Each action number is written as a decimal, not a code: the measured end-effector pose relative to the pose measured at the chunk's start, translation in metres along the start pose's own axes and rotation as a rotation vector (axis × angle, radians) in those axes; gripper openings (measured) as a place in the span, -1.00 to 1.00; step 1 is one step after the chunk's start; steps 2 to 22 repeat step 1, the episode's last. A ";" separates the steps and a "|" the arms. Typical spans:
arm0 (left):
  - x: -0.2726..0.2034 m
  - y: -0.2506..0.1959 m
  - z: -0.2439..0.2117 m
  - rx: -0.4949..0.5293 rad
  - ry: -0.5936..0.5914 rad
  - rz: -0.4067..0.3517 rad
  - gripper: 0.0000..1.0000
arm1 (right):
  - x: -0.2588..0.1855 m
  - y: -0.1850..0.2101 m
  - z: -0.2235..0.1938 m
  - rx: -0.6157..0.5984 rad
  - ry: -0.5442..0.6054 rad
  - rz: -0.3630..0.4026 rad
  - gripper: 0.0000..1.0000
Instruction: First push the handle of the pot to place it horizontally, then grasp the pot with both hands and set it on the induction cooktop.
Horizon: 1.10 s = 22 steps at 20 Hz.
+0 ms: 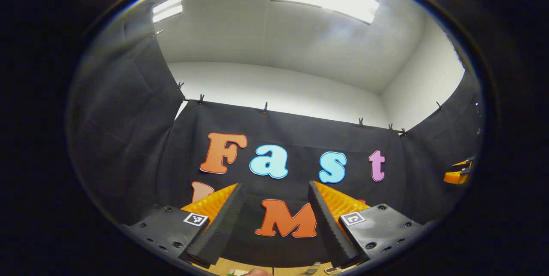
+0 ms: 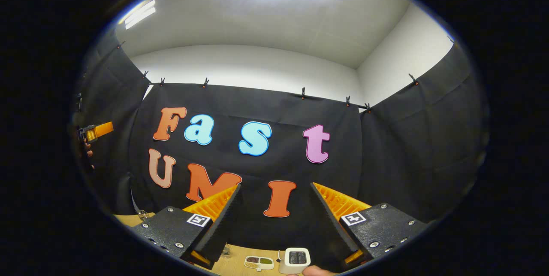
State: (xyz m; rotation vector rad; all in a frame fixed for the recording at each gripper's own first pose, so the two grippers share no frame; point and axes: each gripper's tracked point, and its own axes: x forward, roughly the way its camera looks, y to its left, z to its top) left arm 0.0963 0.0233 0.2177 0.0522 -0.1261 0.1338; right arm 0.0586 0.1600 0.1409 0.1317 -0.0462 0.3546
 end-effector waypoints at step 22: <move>-0.001 0.002 0.001 0.001 0.001 0.002 0.93 | -0.001 0.001 0.000 -0.002 0.001 0.003 0.90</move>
